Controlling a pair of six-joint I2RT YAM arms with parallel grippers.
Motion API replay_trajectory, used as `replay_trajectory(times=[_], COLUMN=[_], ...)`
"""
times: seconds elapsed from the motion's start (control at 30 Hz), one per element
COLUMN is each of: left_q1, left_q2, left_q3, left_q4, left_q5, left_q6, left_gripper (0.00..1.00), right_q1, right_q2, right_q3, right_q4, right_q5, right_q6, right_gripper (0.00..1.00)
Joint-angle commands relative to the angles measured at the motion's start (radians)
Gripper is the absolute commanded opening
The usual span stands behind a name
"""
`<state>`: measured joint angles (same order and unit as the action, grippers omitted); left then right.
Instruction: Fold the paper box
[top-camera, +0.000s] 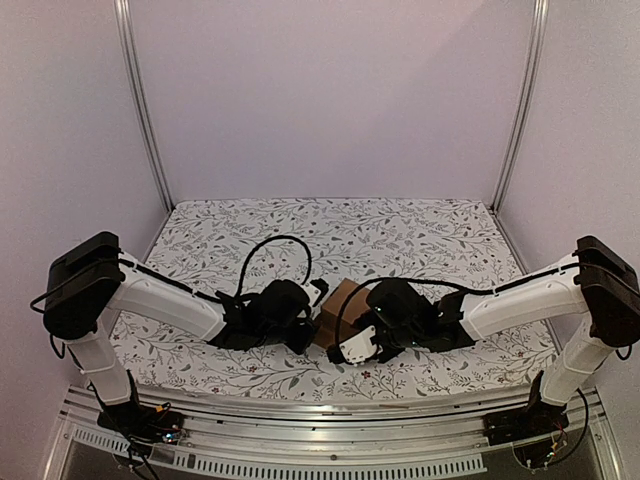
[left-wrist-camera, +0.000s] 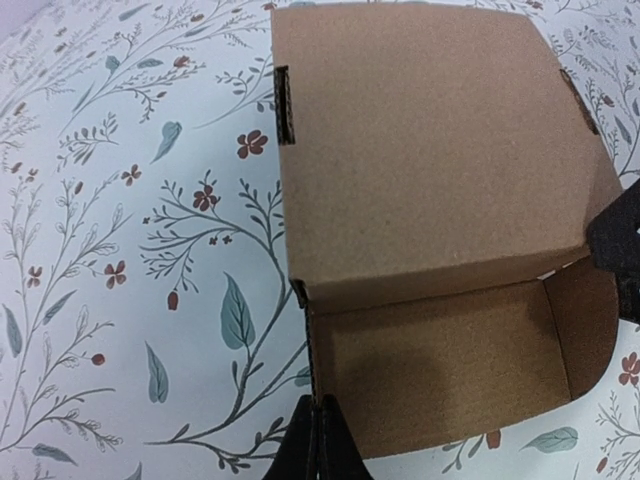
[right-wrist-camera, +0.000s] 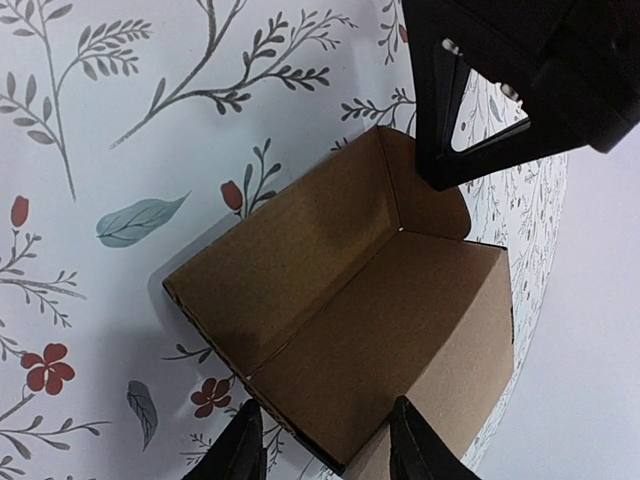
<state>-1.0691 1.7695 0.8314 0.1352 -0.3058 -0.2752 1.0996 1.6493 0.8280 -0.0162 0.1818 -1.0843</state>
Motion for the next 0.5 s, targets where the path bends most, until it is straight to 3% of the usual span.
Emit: replay_trajectory(times=[0.0, 0.47], left_q1=[-0.012, 0.015], left_q2=[0.001, 0.023], left_q3=[0.041, 0.110], left_q4=[-0.024, -0.090], left_q5=[-0.022, 0.016], left_q6=[0.033, 0.037], left_gripper=[0.00, 0.00], right_q1=[0.010, 0.009], right_q2=[0.019, 0.020], right_q3=[-0.009, -0.010], right_q4=[-0.102, -0.115], right_q5=[-0.010, -0.020], right_q6=[-0.004, -0.009], right_gripper=[0.42, 0.42])
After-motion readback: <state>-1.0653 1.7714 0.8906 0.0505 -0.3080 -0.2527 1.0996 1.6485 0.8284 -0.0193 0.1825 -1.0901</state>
